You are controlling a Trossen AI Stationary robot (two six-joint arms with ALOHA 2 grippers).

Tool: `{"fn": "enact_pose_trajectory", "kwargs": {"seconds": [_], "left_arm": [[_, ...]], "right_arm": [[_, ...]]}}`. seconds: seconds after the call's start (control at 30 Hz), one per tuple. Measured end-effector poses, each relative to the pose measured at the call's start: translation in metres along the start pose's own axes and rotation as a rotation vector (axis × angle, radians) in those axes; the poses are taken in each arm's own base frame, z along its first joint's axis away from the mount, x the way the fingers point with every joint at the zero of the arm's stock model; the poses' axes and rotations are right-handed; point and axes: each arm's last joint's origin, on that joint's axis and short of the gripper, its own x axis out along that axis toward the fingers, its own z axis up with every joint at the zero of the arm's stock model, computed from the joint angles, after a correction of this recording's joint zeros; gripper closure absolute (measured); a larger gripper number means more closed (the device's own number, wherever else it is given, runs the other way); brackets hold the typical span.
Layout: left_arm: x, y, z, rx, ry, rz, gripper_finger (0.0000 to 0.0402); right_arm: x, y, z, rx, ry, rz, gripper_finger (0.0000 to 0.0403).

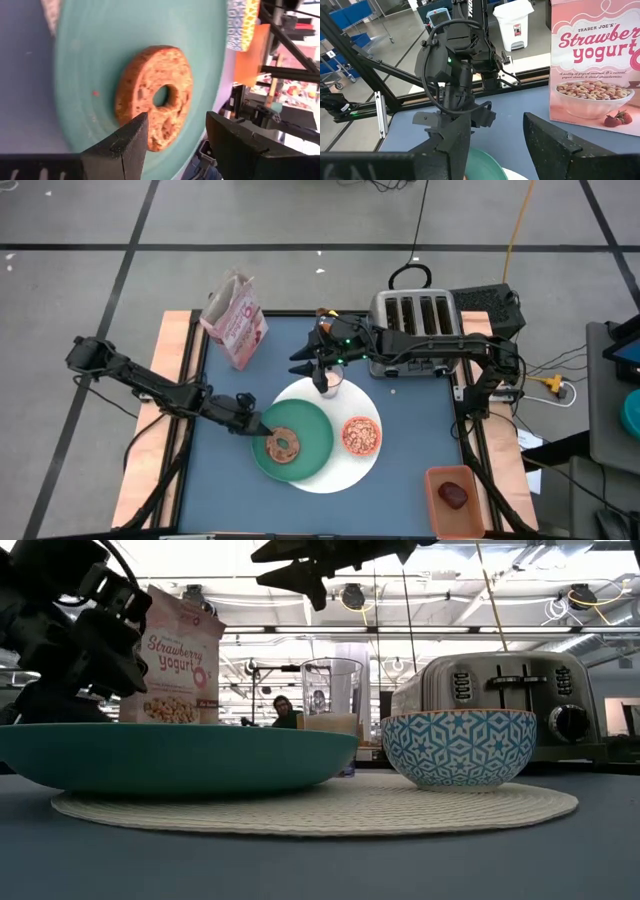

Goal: Arrange a breakfast setting
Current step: Put the apple on the green plate

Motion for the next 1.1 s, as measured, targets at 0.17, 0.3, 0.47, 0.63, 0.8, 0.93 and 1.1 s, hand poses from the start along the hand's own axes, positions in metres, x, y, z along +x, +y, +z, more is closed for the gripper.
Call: {"fn": "enact_pose_trajectory", "kwargs": {"seconds": [0.17, 0.3, 0.47, 0.63, 0.8, 0.93, 1.1], "left_arm": [[-0.003, -0.007, 0.000, 0.073, -0.005, -0.065, 0.0199], [-0.003, -0.012, 0.001, 0.153, -0.054, -0.122, 0.0199], [-0.003, -0.013, 0.003, 0.258, -0.134, -0.118, 0.0199], [-0.004, -0.013, 0.006, 0.392, -0.239, -0.093, 0.0199], [-0.005, -0.013, 0.008, 0.490, -0.327, -0.062, 0.0199], [-0.005, -0.013, 0.008, 0.519, -0.337, -0.054, 0.0199], [-0.005, -0.013, 0.008, 0.530, -0.336, -0.048, 0.0199]], "right_arm": [[-0.011, 0.004, 0.005, 0.006, 0.017, -0.002, 0.0229], [-0.025, 0.009, 0.010, 0.012, 0.038, -0.006, 0.0229], [-0.048, 0.016, 0.011, 0.036, 0.123, -0.023, 0.0229], [-0.075, 0.024, 0.012, 0.119, 0.200, -0.044, 0.0229], [-0.098, 0.032, 0.020, 0.223, 0.183, -0.050, 0.0229], [-0.108, 0.036, 0.026, 0.254, 0.149, -0.044, 0.0229], [-0.111, 0.037, 0.028, 0.250, 0.132, -0.034, 0.0214]]}}
